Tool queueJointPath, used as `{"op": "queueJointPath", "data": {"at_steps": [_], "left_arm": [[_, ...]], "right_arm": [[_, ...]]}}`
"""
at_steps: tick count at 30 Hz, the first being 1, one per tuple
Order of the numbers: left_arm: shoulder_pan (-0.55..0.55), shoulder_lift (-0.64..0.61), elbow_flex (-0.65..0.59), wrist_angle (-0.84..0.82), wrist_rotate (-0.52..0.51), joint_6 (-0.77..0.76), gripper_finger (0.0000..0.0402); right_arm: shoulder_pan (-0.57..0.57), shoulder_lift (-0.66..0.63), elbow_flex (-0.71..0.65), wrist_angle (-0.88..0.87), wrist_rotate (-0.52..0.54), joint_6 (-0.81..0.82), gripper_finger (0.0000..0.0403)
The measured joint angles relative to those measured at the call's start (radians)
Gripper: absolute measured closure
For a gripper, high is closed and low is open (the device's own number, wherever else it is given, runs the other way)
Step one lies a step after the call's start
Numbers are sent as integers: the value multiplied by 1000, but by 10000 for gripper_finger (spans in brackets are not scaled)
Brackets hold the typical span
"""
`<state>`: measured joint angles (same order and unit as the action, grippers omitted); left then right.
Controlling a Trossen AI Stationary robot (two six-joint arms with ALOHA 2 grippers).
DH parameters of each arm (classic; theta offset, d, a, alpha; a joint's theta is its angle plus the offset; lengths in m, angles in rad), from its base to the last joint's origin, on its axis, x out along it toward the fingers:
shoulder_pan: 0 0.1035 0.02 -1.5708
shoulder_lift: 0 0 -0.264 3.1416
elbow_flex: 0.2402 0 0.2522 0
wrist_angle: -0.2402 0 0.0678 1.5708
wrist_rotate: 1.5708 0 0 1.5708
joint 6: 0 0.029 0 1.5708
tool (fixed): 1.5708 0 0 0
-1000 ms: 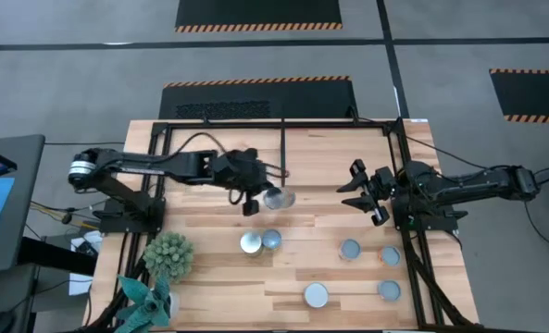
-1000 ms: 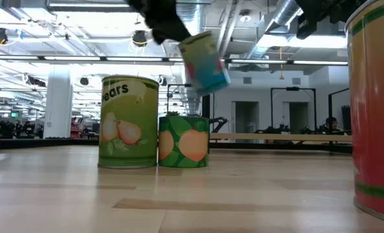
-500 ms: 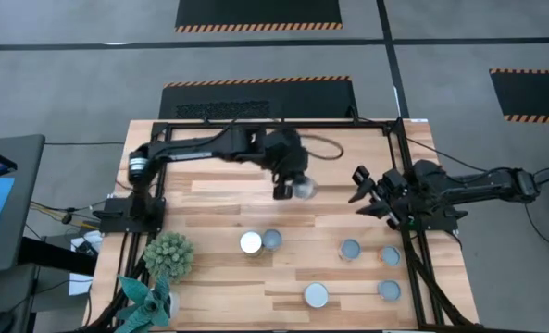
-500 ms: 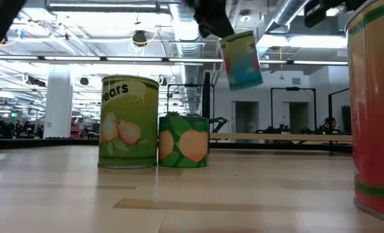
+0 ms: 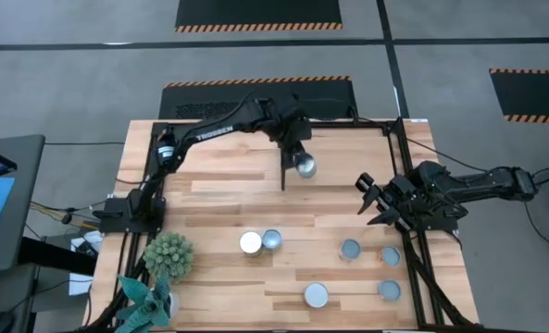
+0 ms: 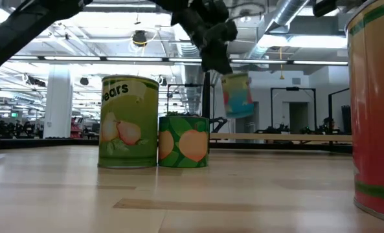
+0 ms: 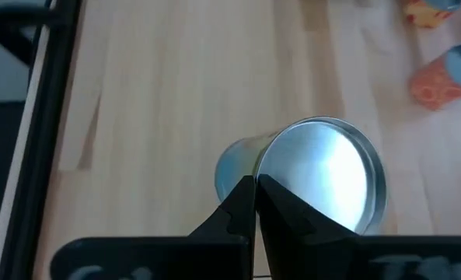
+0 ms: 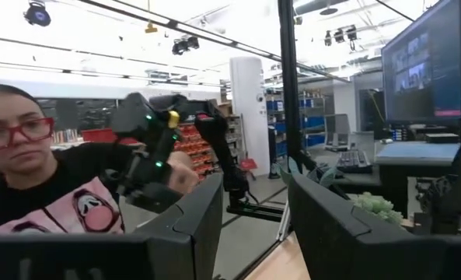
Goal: Pick and place cans onto a shelf
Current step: Put the canned tomatoes on the shelf
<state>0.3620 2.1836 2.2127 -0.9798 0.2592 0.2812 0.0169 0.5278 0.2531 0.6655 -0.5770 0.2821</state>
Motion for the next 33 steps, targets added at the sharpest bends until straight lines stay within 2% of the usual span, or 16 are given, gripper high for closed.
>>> {"op": "queueJointPath", "data": {"at_steps": [14, 33], "left_arm": [[47, 13, -1, 0, 14, -29, 401], [-24, 27, -25, 4, -15, -68, 401]], "right_arm": [[2, 0, 0, -2, 0, -2, 230], [2, 0, 0, -1, 1, -2, 230]]}}
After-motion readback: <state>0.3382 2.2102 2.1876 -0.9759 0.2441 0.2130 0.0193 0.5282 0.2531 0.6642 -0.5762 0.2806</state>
